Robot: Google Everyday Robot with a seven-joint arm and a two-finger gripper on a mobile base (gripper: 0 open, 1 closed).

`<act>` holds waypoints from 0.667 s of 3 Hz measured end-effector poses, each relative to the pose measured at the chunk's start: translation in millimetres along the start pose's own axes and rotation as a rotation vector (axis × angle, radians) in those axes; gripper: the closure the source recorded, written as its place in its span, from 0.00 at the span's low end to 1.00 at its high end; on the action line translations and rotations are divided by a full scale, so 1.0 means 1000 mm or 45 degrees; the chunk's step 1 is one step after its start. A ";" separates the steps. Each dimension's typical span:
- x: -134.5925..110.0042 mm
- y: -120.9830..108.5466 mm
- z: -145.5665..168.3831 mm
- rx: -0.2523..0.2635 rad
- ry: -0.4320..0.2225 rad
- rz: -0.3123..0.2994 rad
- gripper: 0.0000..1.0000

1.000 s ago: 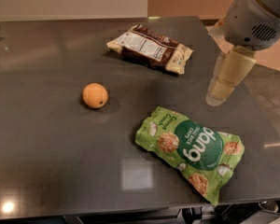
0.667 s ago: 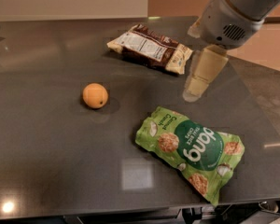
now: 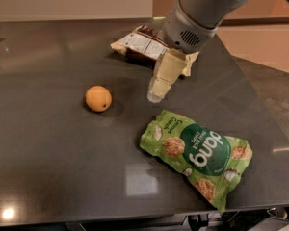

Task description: Pick orange

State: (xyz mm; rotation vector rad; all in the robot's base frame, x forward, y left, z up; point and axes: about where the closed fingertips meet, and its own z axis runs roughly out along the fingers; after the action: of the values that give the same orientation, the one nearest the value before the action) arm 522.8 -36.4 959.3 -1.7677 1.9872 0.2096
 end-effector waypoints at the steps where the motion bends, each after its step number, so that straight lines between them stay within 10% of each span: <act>1: -0.025 -0.003 0.033 -0.009 -0.014 -0.012 0.00; 2: -0.045 -0.004 0.067 -0.024 -0.006 -0.024 0.00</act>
Offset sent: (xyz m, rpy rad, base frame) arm 0.0370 0.1034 -0.0624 -0.0067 0.0192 0.0355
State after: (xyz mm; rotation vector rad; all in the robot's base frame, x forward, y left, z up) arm 545.8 31.1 921.4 -1.7949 1.9709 0.2266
